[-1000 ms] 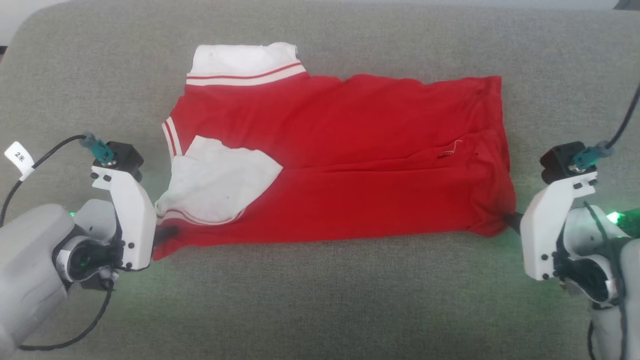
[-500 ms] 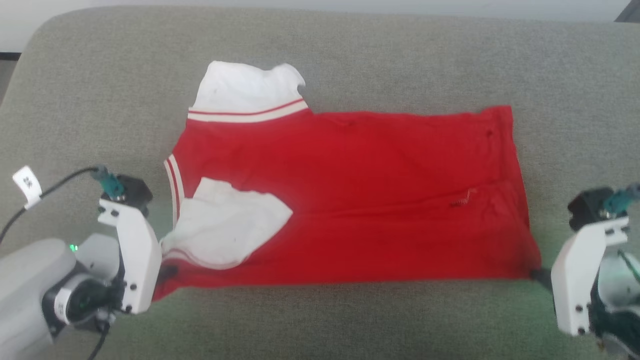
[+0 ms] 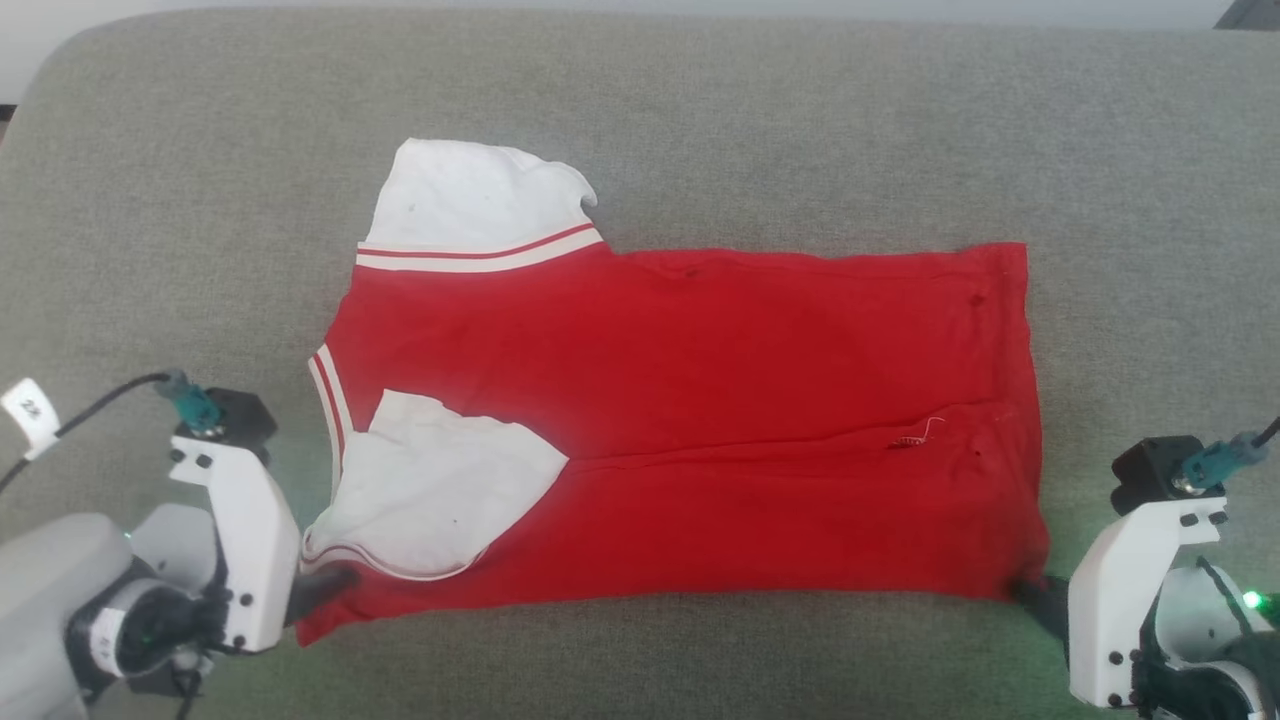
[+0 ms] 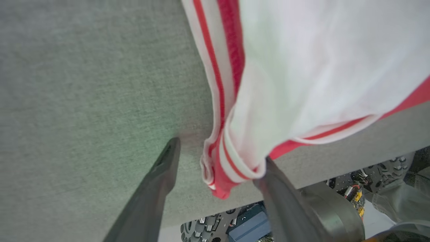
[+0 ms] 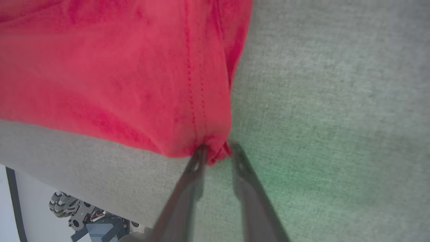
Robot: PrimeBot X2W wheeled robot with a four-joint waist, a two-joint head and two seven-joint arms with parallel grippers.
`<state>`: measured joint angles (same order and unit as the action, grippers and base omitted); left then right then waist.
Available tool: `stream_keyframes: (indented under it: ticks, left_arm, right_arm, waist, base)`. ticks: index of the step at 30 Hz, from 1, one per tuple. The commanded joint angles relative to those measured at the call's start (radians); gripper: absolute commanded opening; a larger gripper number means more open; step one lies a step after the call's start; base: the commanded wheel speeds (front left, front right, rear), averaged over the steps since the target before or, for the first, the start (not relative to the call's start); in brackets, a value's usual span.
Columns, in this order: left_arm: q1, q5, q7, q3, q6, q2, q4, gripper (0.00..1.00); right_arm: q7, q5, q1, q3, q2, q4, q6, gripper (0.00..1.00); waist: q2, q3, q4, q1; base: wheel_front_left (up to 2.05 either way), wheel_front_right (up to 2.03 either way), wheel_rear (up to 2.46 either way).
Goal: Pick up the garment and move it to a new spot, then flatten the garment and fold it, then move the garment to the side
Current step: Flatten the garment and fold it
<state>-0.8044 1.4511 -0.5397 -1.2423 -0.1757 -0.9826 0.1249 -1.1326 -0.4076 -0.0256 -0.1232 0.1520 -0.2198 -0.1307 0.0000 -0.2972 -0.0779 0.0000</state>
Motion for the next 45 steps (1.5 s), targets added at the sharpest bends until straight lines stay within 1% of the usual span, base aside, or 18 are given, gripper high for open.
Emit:
stream_keyframes:
  ticks: [1, 3, 6, 10, 12, 14, 19, 23, 27, 30, 32, 33, 35, 39, 44, 45]
  left_arm:
    - [-0.009, 0.007, 0.001, 0.008, 0.001, -0.008, 0.001, 1.0]
    - [-0.032, -0.008, -0.001, 0.017, -0.003, -0.027, -0.01, 1.0]
    - [-0.075, -0.025, -0.026, 0.034, -0.01, -0.074, -0.051, 1.0]
    - [-0.131, -0.046, -0.042, 0.063, -0.02, -0.113, -0.079, 1.0]
    - [-0.166, -0.068, -0.046, 0.075, -0.011, -0.125, -0.081, 1.0]
    - [-0.201, -0.078, -0.033, 0.094, 0.003, -0.122, -0.065, 1.0]
    - [-0.274, -0.122, 0.006, 0.13, 0.06, -0.096, 0.018, 1.0]
    - [-0.342, -0.155, 0.044, 0.157, 0.121, -0.068, 0.123, 1.0]
    - [-0.392, -0.178, 0.074, 0.172, 0.171, -0.031, 0.223, 1.0]
    - [-0.42, -0.188, 0.071, 0.174, 0.203, -0.004, 0.296, 1.0]
    - [-0.442, -0.194, 0.056, 0.171, 0.216, 0.012, 0.338, 1.0]
    - [-0.442, -0.194, 0.056, 0.171, 0.216, 0.012, 0.338, 1.0]
    - [-0.461, -0.186, 0.036, 0.168, 0.223, 0.031, 0.378, 1.0]
    - [-0.488, -0.174, -0.005, 0.163, 0.231, 0.068, 0.462, 1.0]
    - [-0.496, -0.17, -0.051, 0.148, 0.247, 0.122, 0.571, 1.0]
    - [-0.493, -0.158, -0.064, 0.146, 0.251, 0.134, 0.591, 0.6]
  right_arm:
    - [0.012, 0.004, -0.009, 0.004, -0.002, 0.005, 0.0, 1.0]
    - [0.033, 0.004, -0.021, 0.004, 0.002, 0.008, 0.0, 1.0]
    - [0.093, 0.01, -0.044, 0.01, 0.012, -0.016, 0.0, 1.0]
    - [0.195, 0.015, -0.079, 0.022, 0.018, -0.043, 0.0, 1.0]
    - [0.26, 0.028, -0.102, 0.034, 0.026, -0.059, 0.0, 1.0]
    - [0.334, 0.037, -0.127, 0.046, 0.026, -0.066, 0.0, 1.0]
    - [0.523, 0.073, -0.195, 0.096, 0.037, -0.07, 0.0, 1.0]
    - [0.678, 0.118, -0.248, 0.122, 0.022, -0.045, 0.0, 1.0]
    - [0.79, 0.15, -0.288, 0.148, -0.005, -0.005, 0.0, 1.0]
    - [0.828, 0.165, -0.302, 0.168, -0.022, 0.035, 0.0, 1.0]
    - [0.837, 0.168, -0.309, 0.175, -0.031, 0.057, 0.0, 1.0]
    - [0.837, 0.168, -0.309, 0.175, -0.031, 0.057, 0.0, 1.0]
    - [0.842, 0.169, -0.313, 0.184, -0.037, 0.073, 0.0, 1.0]
    - [0.822, 0.165, -0.328, 0.207, -0.035, 0.094, 0.0, 1.0]
    - [0.77, 0.152, -0.354, 0.236, -0.03, 0.112, 0.0, 1.0]
    - [0.756, 0.143, -0.363, 0.245, -0.029, 0.114, 0.0, 1.0]
  waist:
    - [0.0, 0.002, 0.002, 0.0]
    - [0.0, 0.004, 0.005, 0.0]
    - [0.0, 0.005, 0.018, 0.0]
    - [0.0, 0.003, 0.041, 0.0]
    - [0.0, -0.001, 0.057, 0.0]
    - [0.0, -0.006, 0.075, 0.0]
    - [0.0, -0.033, 0.128, 0.0]
    - [0.0, -0.066, 0.172, 0.0]
    - [0.0, -0.098, 0.208, 0.0]
    - [0.0, -0.122, 0.228, 0.0]
    - [0.0, -0.138, 0.237, 0.0]
    - [0.0, -0.138, 0.237, 0.0]
    - [0.0, -0.153, 0.243, 0.0]
    - [0.0, -0.181, 0.254, 0.0]
    - [0.0, -0.209, 0.264, 0.0]
    - [0.0, -0.214, 0.265, 0.0]
  base:
    - [0.0, 0.0, 0.0]
    - [0.0, 0.0, 0.0]
    - [0.0, 0.0, 0.0]
    - [0.0, 0.0, 0.0]
    - [0.0, 0.0, 0.0]
    - [0.0, 0.0, 0.0]
    - [0.0, 0.0, 0.0]
    - [0.0, 0.0, 0.0]
    - [0.0, 0.0, 0.0]
    - [0.0, 0.0, 0.0]
    - [0.0, 0.0, 0.0]
    - [0.0, 0.0, 0.0]
    - [0.0, 0.0, 0.0]
    - [0.0, 0.0, 0.0]
    - [0.0, 0.0, 0.0]
    - [0.0, 0.0, 0.0]
